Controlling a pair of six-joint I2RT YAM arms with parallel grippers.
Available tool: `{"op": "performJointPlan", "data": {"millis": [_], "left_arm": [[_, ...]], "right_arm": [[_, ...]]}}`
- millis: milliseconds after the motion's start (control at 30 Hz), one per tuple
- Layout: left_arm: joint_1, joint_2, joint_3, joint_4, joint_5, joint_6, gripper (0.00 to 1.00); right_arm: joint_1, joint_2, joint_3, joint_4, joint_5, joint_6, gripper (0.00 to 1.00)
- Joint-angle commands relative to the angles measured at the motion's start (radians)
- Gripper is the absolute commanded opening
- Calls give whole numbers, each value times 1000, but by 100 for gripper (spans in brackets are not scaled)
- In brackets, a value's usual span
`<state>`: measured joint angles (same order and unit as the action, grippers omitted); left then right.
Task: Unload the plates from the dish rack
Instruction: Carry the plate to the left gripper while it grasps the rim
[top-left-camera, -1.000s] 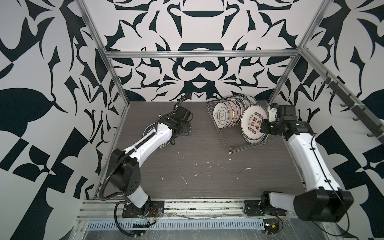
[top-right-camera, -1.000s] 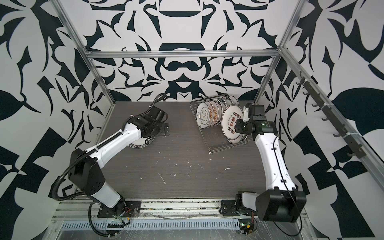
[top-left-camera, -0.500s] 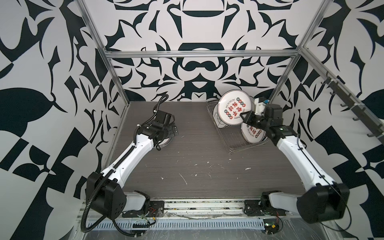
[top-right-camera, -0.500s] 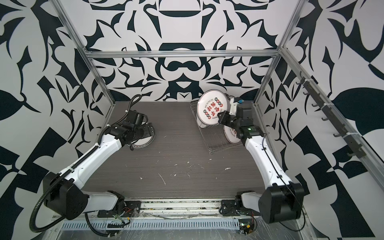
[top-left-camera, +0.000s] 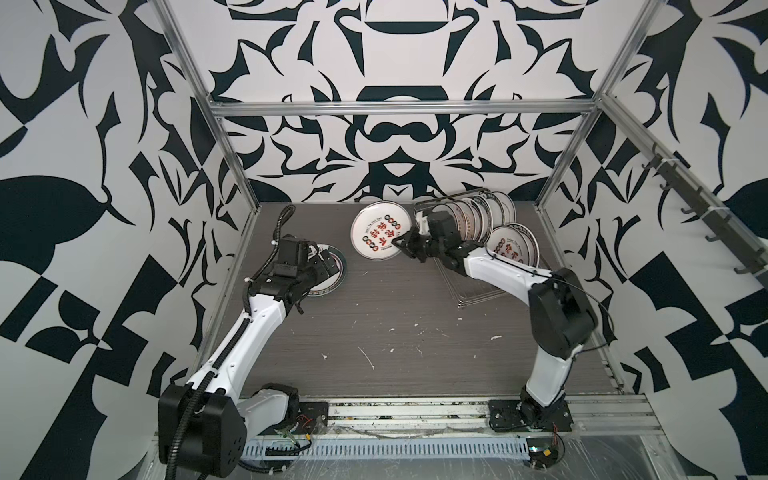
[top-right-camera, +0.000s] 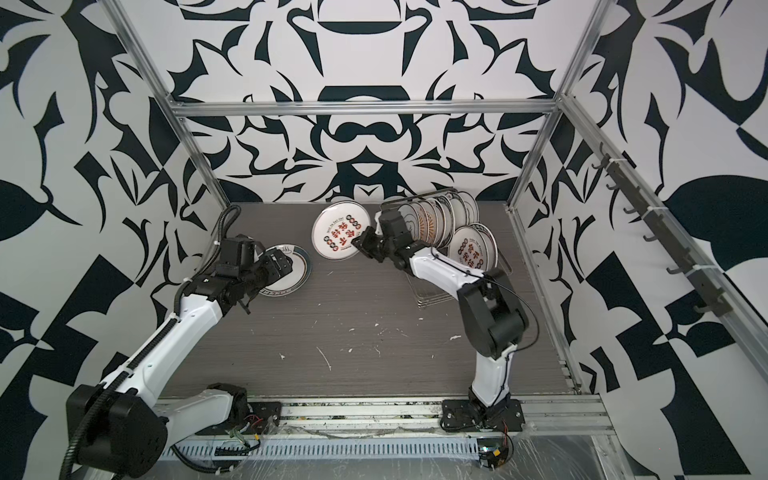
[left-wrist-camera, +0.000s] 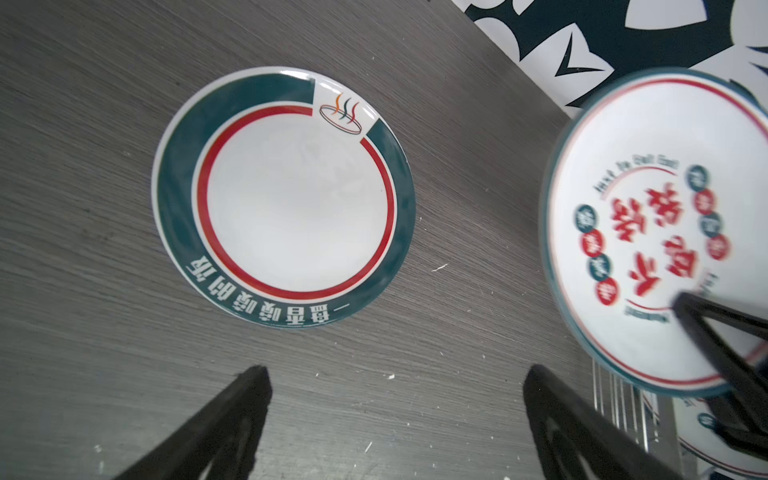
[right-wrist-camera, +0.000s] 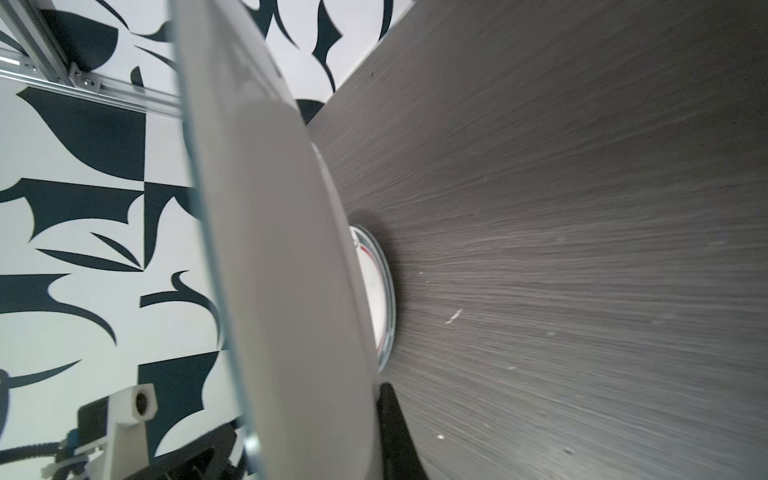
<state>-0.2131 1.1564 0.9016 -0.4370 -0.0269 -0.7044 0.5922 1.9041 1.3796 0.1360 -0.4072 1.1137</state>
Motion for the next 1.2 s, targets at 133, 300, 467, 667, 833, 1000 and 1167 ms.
{"op": "performJointPlan", "data": {"millis": [133, 300, 467, 667, 833, 1000, 1167], "left_arm": [[73, -26, -10, 80, 145, -43, 100], [153, -22, -14, 127, 225, -76, 95], [191, -4, -16, 192, 303, -96, 86], [202, 32, -3, 257, 373, -125, 69], [202, 45, 6, 292, 404, -145, 56], [204, 55, 17, 307, 456, -161, 35], [205, 59, 40, 273, 498, -168, 20]], "right_arm": [[88, 85, 154, 250, -107, 207, 0], [105, 125, 137, 447, -147, 357, 0], [126, 130, 144, 497, -164, 388, 0], [145, 128, 144, 506, -160, 374, 0], [150, 115, 138, 502, -162, 351, 0], [150, 97, 136, 484, -166, 325, 0], [151, 78, 146, 470, -172, 303, 13]]}}
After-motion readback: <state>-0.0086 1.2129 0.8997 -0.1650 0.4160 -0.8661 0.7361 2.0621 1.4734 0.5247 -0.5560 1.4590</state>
